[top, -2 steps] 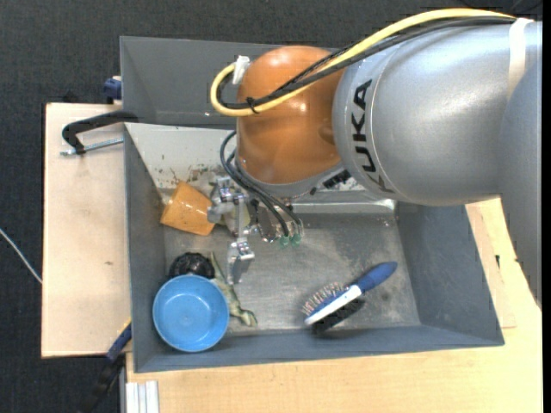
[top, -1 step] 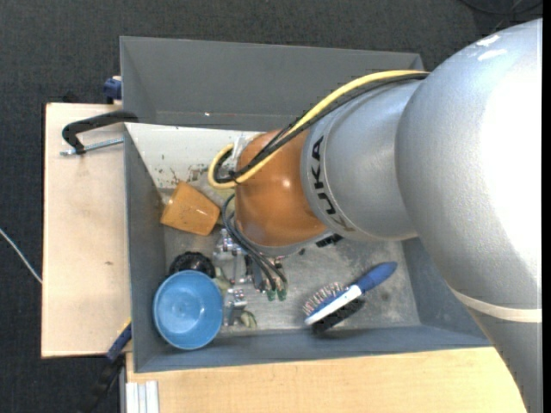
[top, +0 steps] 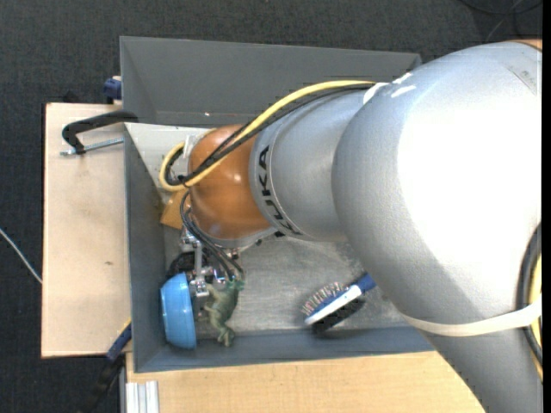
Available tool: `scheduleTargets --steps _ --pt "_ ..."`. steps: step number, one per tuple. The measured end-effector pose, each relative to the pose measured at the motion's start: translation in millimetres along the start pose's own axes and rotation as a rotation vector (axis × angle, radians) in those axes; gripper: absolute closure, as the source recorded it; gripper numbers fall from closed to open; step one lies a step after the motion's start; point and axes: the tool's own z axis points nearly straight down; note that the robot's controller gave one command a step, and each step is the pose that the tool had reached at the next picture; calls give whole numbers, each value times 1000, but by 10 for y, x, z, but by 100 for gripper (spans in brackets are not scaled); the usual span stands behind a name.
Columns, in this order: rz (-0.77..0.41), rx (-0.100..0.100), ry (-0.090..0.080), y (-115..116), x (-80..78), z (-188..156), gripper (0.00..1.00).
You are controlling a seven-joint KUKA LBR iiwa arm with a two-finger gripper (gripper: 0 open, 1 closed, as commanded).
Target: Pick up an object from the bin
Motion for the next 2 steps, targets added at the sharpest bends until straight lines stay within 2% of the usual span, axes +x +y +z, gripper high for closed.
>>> scheduleTargets --steps 1,2 --pt "3 -2 -8 -7 -15 -28 100" --pt "-9 -2 -9 -134 -97 -1501 100"
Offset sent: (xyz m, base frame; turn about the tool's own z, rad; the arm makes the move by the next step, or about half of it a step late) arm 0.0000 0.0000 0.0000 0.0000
